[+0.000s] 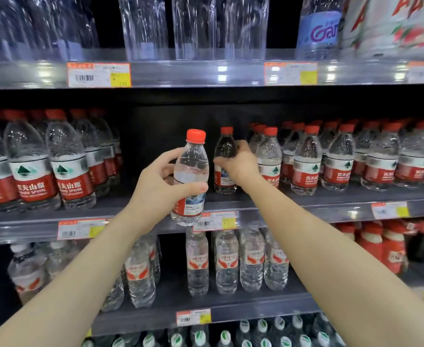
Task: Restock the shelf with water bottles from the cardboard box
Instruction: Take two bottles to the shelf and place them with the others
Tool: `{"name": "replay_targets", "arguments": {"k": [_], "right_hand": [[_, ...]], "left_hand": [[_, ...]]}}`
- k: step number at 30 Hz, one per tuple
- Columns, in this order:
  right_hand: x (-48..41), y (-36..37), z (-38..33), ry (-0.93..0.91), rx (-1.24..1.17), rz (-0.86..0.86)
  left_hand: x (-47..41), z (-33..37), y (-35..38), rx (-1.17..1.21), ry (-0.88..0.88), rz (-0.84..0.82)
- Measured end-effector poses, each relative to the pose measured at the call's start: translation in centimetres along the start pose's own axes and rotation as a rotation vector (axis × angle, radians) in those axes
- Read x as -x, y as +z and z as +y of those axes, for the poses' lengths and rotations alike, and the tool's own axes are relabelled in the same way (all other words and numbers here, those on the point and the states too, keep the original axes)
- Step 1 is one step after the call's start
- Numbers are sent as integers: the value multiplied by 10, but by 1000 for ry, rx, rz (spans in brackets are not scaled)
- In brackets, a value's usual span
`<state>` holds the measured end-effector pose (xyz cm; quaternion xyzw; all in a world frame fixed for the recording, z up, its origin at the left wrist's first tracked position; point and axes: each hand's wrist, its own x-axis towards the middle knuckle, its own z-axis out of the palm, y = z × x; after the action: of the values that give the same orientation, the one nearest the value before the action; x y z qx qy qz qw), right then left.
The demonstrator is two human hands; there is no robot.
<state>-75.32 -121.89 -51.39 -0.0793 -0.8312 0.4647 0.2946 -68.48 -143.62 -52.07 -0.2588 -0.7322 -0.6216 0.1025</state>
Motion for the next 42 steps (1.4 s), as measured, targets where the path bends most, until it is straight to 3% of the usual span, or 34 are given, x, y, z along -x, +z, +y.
{"name": "replay_targets", "arguments": {"k": [4, 10, 22, 42], "right_hand": [[7, 7, 6, -3, 181, -24], [14, 15, 11, 76, 122, 123], [-24, 31, 7, 219, 258, 46], [-43, 38, 8, 214, 345, -7]], "left_hand": [[7, -2, 5, 8, 6, 43], [10, -5, 13, 10, -4, 80], [-1, -2, 21, 58, 2, 101], [-13, -5, 20, 93, -6, 7]]}}
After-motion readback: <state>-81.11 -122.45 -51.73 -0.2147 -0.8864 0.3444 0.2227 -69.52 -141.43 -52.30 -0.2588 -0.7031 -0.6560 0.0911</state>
